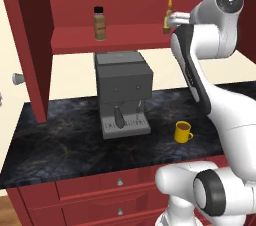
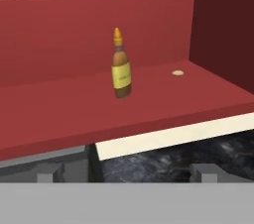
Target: Pick the cinnamon and honey bottle from the cabinet and place them next to the mug.
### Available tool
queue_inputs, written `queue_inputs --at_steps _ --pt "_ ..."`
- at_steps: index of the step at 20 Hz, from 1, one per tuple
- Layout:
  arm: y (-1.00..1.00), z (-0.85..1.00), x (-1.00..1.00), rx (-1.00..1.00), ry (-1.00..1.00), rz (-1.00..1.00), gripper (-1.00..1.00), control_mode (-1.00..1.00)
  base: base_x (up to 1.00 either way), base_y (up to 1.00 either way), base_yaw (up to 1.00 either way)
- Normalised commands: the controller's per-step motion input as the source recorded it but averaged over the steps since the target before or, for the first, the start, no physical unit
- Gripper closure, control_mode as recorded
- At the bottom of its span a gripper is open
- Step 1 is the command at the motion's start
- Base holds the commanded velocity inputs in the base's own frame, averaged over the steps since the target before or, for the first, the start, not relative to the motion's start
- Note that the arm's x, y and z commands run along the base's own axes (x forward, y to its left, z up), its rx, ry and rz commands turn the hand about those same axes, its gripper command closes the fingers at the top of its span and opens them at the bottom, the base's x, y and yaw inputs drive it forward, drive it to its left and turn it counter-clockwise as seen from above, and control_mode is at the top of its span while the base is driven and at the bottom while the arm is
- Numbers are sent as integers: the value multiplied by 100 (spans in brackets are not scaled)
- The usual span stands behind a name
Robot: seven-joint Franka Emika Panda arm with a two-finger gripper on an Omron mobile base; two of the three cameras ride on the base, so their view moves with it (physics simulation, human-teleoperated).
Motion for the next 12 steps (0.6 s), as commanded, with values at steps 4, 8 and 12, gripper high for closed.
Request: queue_inputs --at_steps 4,8,12 --pt "-1 -30 3 0 14 0 -100 -100 0 0 0" --pt "0 -22 14 0 -2 0 -100 -100 0 0 0" --pt "0 -5 23 0 -10 0 -100 -100 0 0 0"
